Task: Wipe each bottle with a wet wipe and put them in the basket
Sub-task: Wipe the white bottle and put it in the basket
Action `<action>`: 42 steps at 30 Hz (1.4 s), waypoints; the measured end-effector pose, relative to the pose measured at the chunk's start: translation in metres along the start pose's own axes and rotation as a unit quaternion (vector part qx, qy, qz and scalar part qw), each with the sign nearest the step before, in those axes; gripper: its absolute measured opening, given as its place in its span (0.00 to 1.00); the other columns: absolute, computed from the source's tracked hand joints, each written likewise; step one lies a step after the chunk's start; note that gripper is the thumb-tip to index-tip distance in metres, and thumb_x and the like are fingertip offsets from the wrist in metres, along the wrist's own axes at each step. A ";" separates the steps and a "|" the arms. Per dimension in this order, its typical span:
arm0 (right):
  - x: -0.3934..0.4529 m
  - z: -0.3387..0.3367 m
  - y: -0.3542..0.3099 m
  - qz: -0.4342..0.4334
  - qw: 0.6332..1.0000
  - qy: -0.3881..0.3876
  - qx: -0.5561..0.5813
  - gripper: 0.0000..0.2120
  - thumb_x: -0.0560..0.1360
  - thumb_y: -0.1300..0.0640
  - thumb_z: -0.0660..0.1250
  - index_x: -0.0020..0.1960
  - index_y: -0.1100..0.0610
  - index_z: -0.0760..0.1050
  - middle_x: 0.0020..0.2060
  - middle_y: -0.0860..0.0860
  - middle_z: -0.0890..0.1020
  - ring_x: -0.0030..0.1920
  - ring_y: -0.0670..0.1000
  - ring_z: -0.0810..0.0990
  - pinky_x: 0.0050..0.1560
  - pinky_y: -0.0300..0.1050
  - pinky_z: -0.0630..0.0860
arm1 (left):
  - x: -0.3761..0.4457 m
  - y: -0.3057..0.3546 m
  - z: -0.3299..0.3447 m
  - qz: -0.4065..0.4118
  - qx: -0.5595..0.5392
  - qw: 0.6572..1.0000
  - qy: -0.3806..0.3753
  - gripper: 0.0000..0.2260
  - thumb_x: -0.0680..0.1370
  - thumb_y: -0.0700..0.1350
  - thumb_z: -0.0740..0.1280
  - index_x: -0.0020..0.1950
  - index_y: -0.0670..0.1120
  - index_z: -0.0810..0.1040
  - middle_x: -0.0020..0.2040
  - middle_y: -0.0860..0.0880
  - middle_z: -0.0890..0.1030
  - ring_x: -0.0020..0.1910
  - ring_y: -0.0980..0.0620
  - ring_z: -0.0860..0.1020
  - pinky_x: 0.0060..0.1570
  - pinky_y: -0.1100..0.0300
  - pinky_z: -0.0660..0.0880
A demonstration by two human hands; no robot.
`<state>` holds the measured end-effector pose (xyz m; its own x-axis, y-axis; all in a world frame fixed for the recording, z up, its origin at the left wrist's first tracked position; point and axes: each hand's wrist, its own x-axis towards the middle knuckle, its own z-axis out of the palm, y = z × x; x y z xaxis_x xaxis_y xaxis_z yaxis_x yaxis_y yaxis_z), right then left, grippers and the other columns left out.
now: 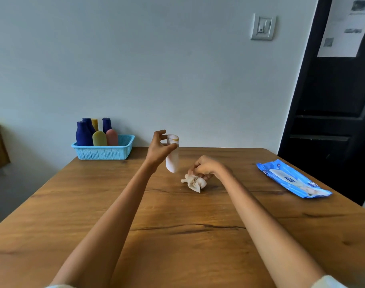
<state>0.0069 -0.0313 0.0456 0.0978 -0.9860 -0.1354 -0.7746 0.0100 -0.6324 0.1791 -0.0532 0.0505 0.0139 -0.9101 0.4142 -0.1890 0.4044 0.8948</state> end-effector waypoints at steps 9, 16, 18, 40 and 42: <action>0.008 0.008 -0.045 -0.158 0.961 0.131 0.186 0.19 0.74 0.53 0.68 0.63 0.54 0.71 0.54 0.49 0.75 0.51 0.49 0.78 0.44 0.41 0.76 | 0.003 0.005 -0.028 0.002 -0.061 0.998 -0.032 0.24 0.70 0.44 0.72 0.63 0.47 0.67 0.60 0.47 0.74 0.53 0.49 0.77 0.54 0.55 0.77; 0.037 0.029 -0.127 -0.264 0.921 0.205 0.198 0.15 0.74 0.54 0.69 0.60 0.55 0.75 0.54 0.50 0.80 0.48 0.51 0.81 0.48 0.49 0.80 | 0.036 0.023 -0.089 0.054 0.006 0.997 0.059 0.21 0.70 0.42 0.75 0.58 0.47 0.70 0.57 0.47 0.76 0.51 0.47 0.79 0.50 0.53 0.78; 0.048 0.032 -0.150 -0.268 0.916 0.243 0.174 0.15 0.72 0.53 0.69 0.58 0.55 0.76 0.51 0.50 0.81 0.47 0.50 0.80 0.49 0.50 0.79 | 0.050 0.025 -0.105 0.055 0.039 0.994 0.088 0.19 0.70 0.44 0.75 0.56 0.47 0.71 0.56 0.49 0.77 0.50 0.49 0.79 0.49 0.55 0.78; 0.253 0.089 -0.217 -0.177 0.965 0.179 0.066 0.19 0.74 0.53 0.68 0.62 0.60 0.73 0.58 0.57 0.79 0.57 0.57 0.78 0.51 0.44 0.72 | 0.195 -0.049 -0.198 0.020 0.614 0.786 -0.069 0.22 0.84 0.54 0.42 0.73 0.54 0.65 0.78 0.46 0.55 0.77 0.48 0.47 0.70 0.39 0.36; 0.259 0.094 -0.215 -0.178 0.969 0.163 0.049 0.20 0.73 0.53 0.69 0.62 0.60 0.73 0.59 0.57 0.79 0.57 0.57 0.78 0.54 0.46 0.73 | 0.198 -0.055 -0.201 0.022 0.624 0.778 -0.070 0.21 0.84 0.53 0.43 0.73 0.54 0.66 0.78 0.45 0.55 0.77 0.47 0.47 0.70 0.40 0.36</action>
<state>0.2574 -0.2734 0.0745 0.1322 -0.9302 0.3424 -0.6643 -0.3396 -0.6659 0.3898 -0.2373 0.1170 -0.1113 -0.9340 0.3395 -0.9935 0.1131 -0.0147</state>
